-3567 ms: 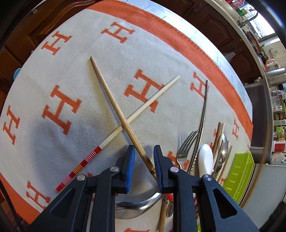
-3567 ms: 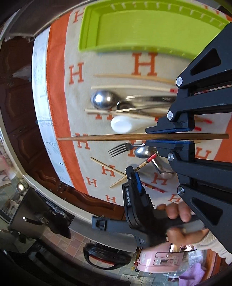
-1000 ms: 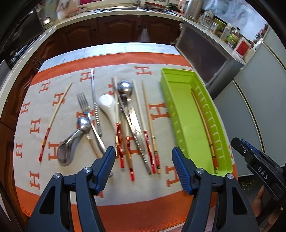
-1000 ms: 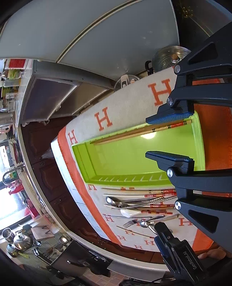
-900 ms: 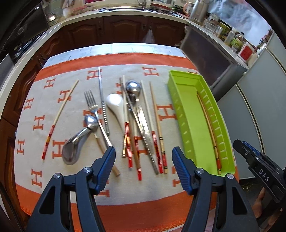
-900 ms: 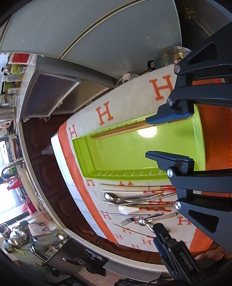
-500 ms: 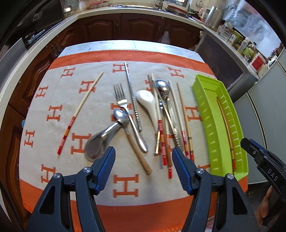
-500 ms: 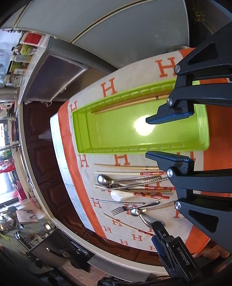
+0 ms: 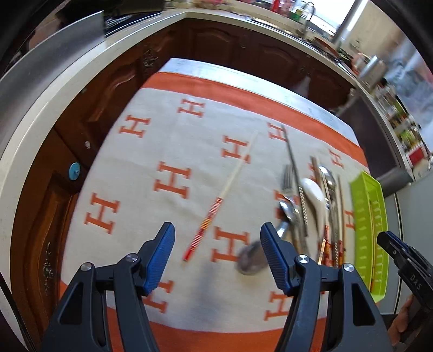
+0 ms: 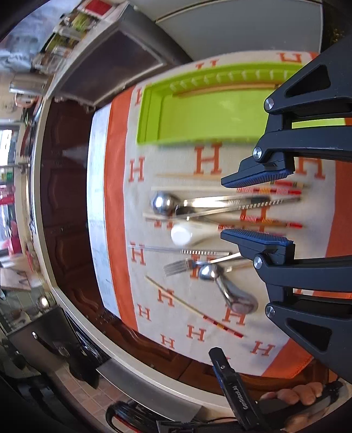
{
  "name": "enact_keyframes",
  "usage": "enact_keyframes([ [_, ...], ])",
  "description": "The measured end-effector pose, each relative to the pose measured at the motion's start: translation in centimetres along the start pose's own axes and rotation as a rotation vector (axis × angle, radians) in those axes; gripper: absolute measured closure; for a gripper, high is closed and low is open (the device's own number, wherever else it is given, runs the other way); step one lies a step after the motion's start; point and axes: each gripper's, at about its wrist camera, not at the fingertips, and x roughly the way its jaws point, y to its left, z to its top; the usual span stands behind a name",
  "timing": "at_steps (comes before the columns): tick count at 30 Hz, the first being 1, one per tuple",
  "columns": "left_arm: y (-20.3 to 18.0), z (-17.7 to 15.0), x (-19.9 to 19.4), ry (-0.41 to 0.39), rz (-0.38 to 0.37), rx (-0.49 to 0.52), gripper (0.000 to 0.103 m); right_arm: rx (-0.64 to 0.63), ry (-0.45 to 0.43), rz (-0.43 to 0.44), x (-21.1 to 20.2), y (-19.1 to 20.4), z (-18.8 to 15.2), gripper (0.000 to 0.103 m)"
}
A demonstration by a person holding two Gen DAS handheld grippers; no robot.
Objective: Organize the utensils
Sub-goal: 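Grasp a steel chopstick with the right tool while the left tool grasps a red-striped chopstick, then carry both chopsticks into the green tray and open both tools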
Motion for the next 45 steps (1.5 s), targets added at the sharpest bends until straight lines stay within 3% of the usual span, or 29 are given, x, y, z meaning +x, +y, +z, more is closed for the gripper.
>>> enact_keyframes([
  [7,2.3,1.9,3.9,0.078,-0.005,0.001,0.049,-0.012,0.075,0.115,5.1,3.3,3.1,0.071],
  [10,1.3,2.9,6.2,0.111,0.016,0.046,0.056,0.039,0.107,0.177,8.0,2.8,4.8,0.071],
  [13,-0.1,4.0,8.3,0.134,0.039,0.097,0.058,0.099,0.162,0.212,11.4,2.0,6.6,0.080],
  [18,-2.2,4.9,10.6,0.154,0.075,0.167,0.062,0.137,0.198,0.233,15.0,1.2,9.0,0.082],
  [24,-3.8,5.6,11.9,0.149,0.150,0.236,0.062,0.102,0.217,0.202,17.9,2.2,11.3,0.082],
  [31,-4.6,5.9,12.3,0.158,0.164,0.258,0.063,-0.003,0.253,0.121,20.7,4.6,12.0,0.081],
  [33,-5.0,5.8,12.2,0.158,0.157,0.267,0.071,-0.046,0.243,0.084,20.7,5.3,11.7,0.083],
  [36,-5.5,5.4,11.8,0.163,0.147,0.276,0.096,-0.131,0.209,0.012,20.5,6.6,10.9,0.088],
  [38,-5.8,5.1,11.7,0.156,0.157,0.276,0.097,-0.196,0.172,-0.036,20.4,7.5,10.1,0.095],
  [40,-5.9,4.8,11.6,0.139,0.156,0.276,0.100,-0.201,0.162,-0.038,20.1,8.2,9.5,0.097],
  [45,-4.3,5.1,11.1,0.143,0.109,0.178,0.100,-0.107,0.173,0.087,19.0,7.1,9.2,0.098],
])
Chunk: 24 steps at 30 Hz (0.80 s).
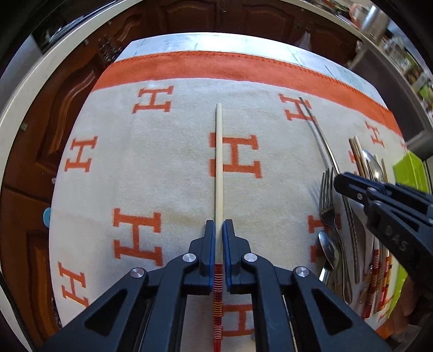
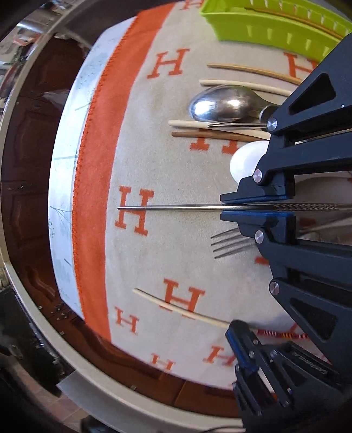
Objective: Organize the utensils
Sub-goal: 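Carry both chopsticks into the green tray and open both tools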
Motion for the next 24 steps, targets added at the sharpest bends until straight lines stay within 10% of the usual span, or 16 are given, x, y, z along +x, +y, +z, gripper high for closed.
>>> enact_keyframes([
  [13,-0.6,-2.4,-6.7,-0.046,-0.256,-0.052,0.100,0.170,-0.059,0.227,-9.7,-6.1,-3.6,0.098],
  [24,-12.6,-3.6,-10.7,-0.074,-0.382,0.103,0.100,0.299,-0.143,0.106,-17.7,-18.1,-12.7,0.098],
])
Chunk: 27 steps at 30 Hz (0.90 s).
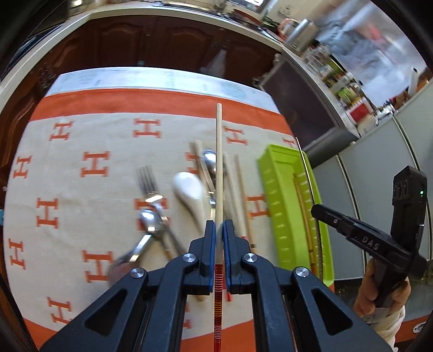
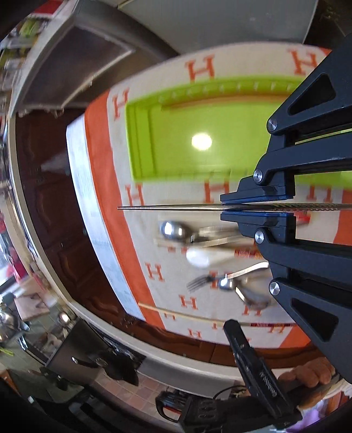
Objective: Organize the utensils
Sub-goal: 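Carry both chopsticks into the green tray and open both tools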
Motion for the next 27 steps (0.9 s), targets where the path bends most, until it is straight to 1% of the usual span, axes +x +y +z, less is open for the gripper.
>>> enact_keyframes([
  [1,-1.3,0.0,0.6,0.008,0.000,0.012,0.100,0.009,-0.003,-0.023,-0.6,-1.4,-0.5,0.098],
  [4,-4.5,-0.1,2.3,0.036,-0.005,0.044,0.100,0.025,0.009,-0.046,-1.1,-4.3,-1.5,0.098],
  [7,-7.0,-0.5,3.8,0.070,-0.011,0.071,0.100,0.011,0.018,-0.111,-1.0,-6.3,-2.5,0.098],
  [11,-9.8,-0.7,5.6,0.105,0.002,0.104,0.100,0.015,0.053,-0.144,0.6,-7.7,-3.1,0.098],
  [13,-10.5,-0.8,6.2,0.117,0.008,0.112,0.100,0.032,0.069,-0.149,1.4,-8.5,-3.4,0.097],
  [16,-11.7,-0.8,7.3,0.135,0.023,0.128,0.100,0.062,0.074,-0.141,1.8,-9.7,-3.8,0.090],
  [18,-12.3,-0.8,8.2,0.149,0.030,0.133,0.100,0.091,0.058,-0.115,1.3,-10.6,-3.9,0.081],
  [21,-13.1,-0.8,9.2,0.166,0.038,0.134,0.100,0.137,0.013,-0.101,0.7,-11.0,-3.8,0.080],
  [23,-13.6,-0.8,9.8,0.178,0.038,0.133,0.100,0.179,-0.025,-0.087,-0.8,-11.8,-4.1,0.079],
  [25,-14.2,-0.8,10.4,0.188,0.043,0.138,0.100,0.196,-0.067,-0.119,-2.4,-12.3,-4.4,0.079],
  [27,-14.6,-0.7,11.1,0.199,0.042,0.136,0.100,0.201,-0.089,-0.122,-3.4,-12.3,-4.7,0.078],
])
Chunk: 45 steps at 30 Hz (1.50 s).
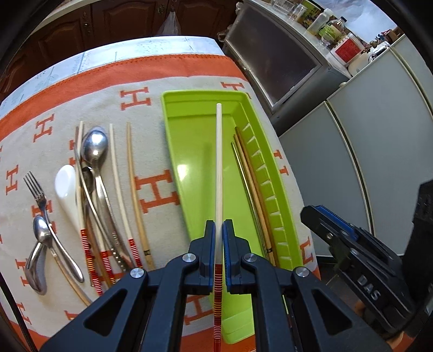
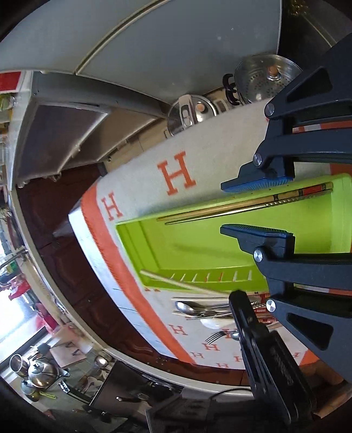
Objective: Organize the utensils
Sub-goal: 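Carry both chopsticks into the green tray and open both tools, then grasp a red-striped wooden chopstick with the right tool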
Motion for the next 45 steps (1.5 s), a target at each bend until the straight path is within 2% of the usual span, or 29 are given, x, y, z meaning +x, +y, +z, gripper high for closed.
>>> enact_keyframes([
  [5,-0.8,0.2,1.6,0.023,0.019,-0.001,0.099,0.018,-0.048,-0.014,-2.4,-0.8,-0.5,0.078],
  [10,-0.9,-0.1,1.8,0.028,0.049,0.009,0.085,0.028,-0.075,-0.031,-4.2,-1.0,-0.6,0.078],
  [14,-1.0,-1.2,0.5,0.000,0.079,0.050,0.078,0.030,-0.085,-0.031,-4.8,-1.1,-0.9,0.078],
  [21,0.0,-3.4,-2.7,-0.085,0.157,0.108,0.061,0.018,-0.080,-0.035,-4.5,-0.6,-1.5,0.078],
  [26,2.0,-4.5,-4.6,-0.128,0.204,0.103,0.060,-0.009,-0.065,-0.028,-4.1,0.4,-2.0,0.078],
  [29,3.1,-5.1,-5.5,-0.150,0.233,0.093,0.053,-0.029,-0.065,-0.026,-4.2,1.0,-2.3,0.078],
  [36,5.3,-6.8,-7.7,-0.209,0.301,0.075,0.046,-0.078,-0.063,-0.015,-4.4,2.6,-2.5,0.078],
  [41,7.8,-7.4,-9.5,-0.242,0.332,0.030,0.046,-0.129,-0.054,-0.008,-4.4,4.7,-2.9,0.077],
  [45,10.2,-7.9,-10.7,-0.253,0.349,-0.018,0.045,-0.171,-0.049,0.013,-4.5,6.6,-3.4,0.073],
])
